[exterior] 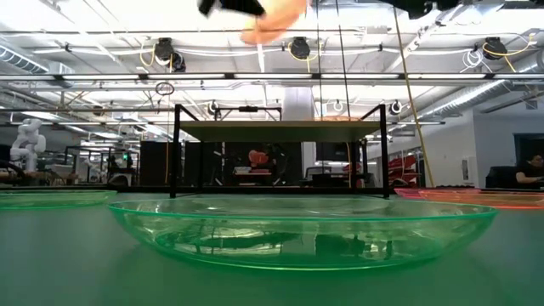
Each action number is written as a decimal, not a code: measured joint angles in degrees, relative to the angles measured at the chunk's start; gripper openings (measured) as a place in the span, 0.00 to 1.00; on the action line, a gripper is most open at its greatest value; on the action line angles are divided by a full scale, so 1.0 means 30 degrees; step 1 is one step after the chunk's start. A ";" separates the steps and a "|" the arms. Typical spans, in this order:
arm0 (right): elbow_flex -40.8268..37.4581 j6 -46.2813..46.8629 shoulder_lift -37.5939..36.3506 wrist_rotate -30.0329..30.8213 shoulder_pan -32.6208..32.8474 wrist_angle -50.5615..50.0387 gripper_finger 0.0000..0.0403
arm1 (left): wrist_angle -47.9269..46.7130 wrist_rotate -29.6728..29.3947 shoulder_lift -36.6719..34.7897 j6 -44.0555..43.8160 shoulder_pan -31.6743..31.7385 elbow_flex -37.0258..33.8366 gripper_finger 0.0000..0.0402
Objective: Place and stack plates onto a shelf
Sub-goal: Stack the orange plate on top of the orange plate on the shelf
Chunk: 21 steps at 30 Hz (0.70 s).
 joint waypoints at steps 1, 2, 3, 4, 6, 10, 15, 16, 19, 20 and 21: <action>0.0000 0.0002 -0.0174 0.0029 0.0181 -0.0170 0.26 | 0.0348 0.0694 0.0513 0.0569 0.0567 -0.0013 0.01; 0.0000 0.0029 -0.0416 0.0049 0.0345 -0.0407 0.26 | 0.0783 0.1342 0.1029 0.0914 0.1152 -0.0027 0.01; 0.0000 0.0133 -0.0648 0.0055 0.0535 -0.0651 0.26 | 0.1428 0.1961 0.1551 0.1219 0.1714 -0.0029 0.01; 0.0000 0.0348 -0.0861 0.0060 0.0731 -0.0791 0.26 | 0.2087 0.2568 0.2029 0.1501 0.2297 -0.0029 0.01; 0.0000 0.0703 -0.1334 0.0067 0.1053 -0.1107 0.26 | 0.3359 0.3823 0.2946 0.1979 0.3294 -0.0029 0.01; 0.0000 0.1186 -0.2107 0.0121 0.1638 -0.1640 0.26 | 0.5903 0.6281 0.4602 0.2638 0.4801 0.0020 0.01; 0.0000 0.1224 -0.2378 0.0120 0.2110 -0.1778 0.26 | 0.5448 0.7982 0.6674 0.2196 0.5869 0.1927 0.01; 0.0000 0.1224 -0.2378 0.0119 0.2156 -0.1778 0.26 | 0.5137 0.8142 0.7068 0.2189 0.5893 0.2391 0.01; 0.0000 0.1214 -0.2385 0.0124 0.2237 -0.1750 0.26 | 0.4465 0.8392 0.8285 0.2340 0.5823 0.3908 0.04; 0.0000 0.1209 -0.2385 0.0117 0.2237 -0.1695 0.26 | 0.4110 0.8410 0.8617 0.2315 0.5820 0.4305 0.05; 0.0000 0.1217 -0.2385 0.0112 0.2237 -0.1623 0.26 | 0.3938 0.8404 0.8941 0.2270 0.5835 0.4656 0.06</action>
